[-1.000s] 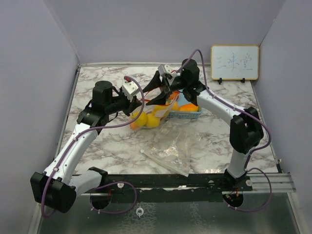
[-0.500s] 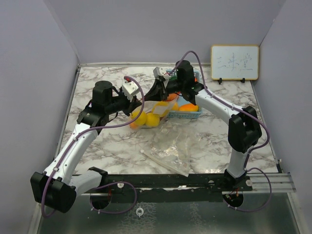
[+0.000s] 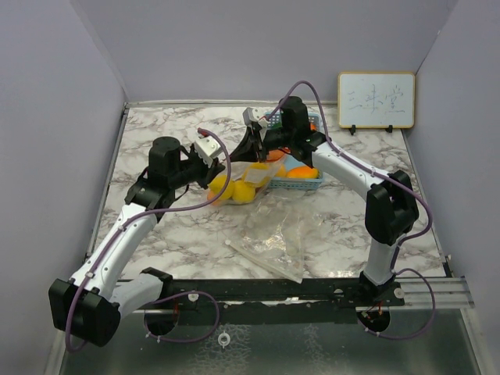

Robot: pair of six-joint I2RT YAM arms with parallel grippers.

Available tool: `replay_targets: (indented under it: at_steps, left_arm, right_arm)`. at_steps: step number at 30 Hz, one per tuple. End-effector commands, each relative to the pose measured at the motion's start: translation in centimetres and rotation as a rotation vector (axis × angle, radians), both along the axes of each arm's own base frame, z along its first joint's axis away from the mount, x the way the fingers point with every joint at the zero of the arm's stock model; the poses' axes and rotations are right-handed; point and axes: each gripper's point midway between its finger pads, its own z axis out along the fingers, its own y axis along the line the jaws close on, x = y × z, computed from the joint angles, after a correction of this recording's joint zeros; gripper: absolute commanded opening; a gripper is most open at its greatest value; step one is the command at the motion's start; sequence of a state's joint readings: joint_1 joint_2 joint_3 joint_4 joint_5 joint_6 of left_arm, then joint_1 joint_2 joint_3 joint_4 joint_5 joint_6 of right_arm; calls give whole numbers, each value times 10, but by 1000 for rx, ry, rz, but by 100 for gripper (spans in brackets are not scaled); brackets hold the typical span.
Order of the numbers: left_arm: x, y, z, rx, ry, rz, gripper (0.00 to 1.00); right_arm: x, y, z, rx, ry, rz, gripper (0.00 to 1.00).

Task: Place the food in the zip-top bag and seal the zipper
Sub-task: Zip the zipper food storage bag at the center of the board.

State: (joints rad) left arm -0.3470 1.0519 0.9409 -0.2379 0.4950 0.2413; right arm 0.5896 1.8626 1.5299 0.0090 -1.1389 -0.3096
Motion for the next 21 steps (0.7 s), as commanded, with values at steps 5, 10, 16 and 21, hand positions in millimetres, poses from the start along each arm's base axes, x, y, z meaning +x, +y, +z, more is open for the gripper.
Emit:
replay_targets:
  at_steps: [5,10,16,21]
  left_arm:
    - [6,12,-6,12,-17,74,15]
    - [10,17,-1,-5,-49,108,25]
    - [13,16,14,-60,-104,99,26]
    - [15,9,21,-97,-111,65,0]
  right_arm:
    - [-6,-3,17,30,-26,50,2]
    - [-11,-3,22,37,-24,70,2]
    - [-13,-4,25,42,-20,86,2]
    - [-15,-5,27,43,-21,87,2]
